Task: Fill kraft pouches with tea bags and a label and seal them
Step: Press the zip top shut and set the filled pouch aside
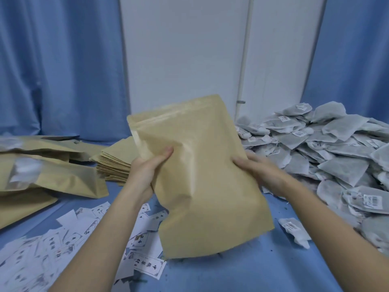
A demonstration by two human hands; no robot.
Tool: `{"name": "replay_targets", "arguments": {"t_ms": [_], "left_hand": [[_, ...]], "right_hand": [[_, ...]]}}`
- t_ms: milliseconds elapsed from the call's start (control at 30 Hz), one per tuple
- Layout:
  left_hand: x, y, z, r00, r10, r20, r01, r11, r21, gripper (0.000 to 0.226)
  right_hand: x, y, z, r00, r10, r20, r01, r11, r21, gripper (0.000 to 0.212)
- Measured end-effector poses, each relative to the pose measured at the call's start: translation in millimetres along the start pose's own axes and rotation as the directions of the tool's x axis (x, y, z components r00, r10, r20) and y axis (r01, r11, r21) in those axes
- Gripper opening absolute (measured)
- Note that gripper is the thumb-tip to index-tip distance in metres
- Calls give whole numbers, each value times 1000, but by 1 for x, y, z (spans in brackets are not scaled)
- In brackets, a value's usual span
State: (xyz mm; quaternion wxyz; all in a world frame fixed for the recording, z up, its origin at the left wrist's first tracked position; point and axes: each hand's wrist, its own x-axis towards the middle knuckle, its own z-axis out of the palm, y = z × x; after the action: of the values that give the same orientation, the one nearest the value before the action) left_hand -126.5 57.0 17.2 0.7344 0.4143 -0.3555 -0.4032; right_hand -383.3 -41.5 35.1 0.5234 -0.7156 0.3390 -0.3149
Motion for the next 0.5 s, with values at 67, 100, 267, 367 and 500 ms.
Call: {"name": "replay_targets", "arguments": {"t_ms": [67, 100, 267, 367, 500], "left_hand": [[2, 2, 0, 997, -79, -21, 79, 997, 3, 62], [2, 3, -1, 991, -131, -8, 132, 991, 14, 57], [-8, 2, -26, 927, -295, 232, 351, 900, -257, 64], [-19, -7, -46, 917, -274, 291, 369, 861, -351, 53], [-21, -6, -68, 985, -58, 163, 137, 836, -532, 41]], "right_hand": [[-5, 20, 4, 992, 41, 121, -60, 985, 160, 42], [-5, 26, 8, 993, 30, 114, -55, 973, 226, 37], [1, 39, 29, 999, 44, -5, -36, 873, 487, 34], [5, 36, 55, 996, 85, -11, -59, 779, 624, 26], [54, -1, 127, 993, 98, 61, -114, 748, 654, 25]]}}
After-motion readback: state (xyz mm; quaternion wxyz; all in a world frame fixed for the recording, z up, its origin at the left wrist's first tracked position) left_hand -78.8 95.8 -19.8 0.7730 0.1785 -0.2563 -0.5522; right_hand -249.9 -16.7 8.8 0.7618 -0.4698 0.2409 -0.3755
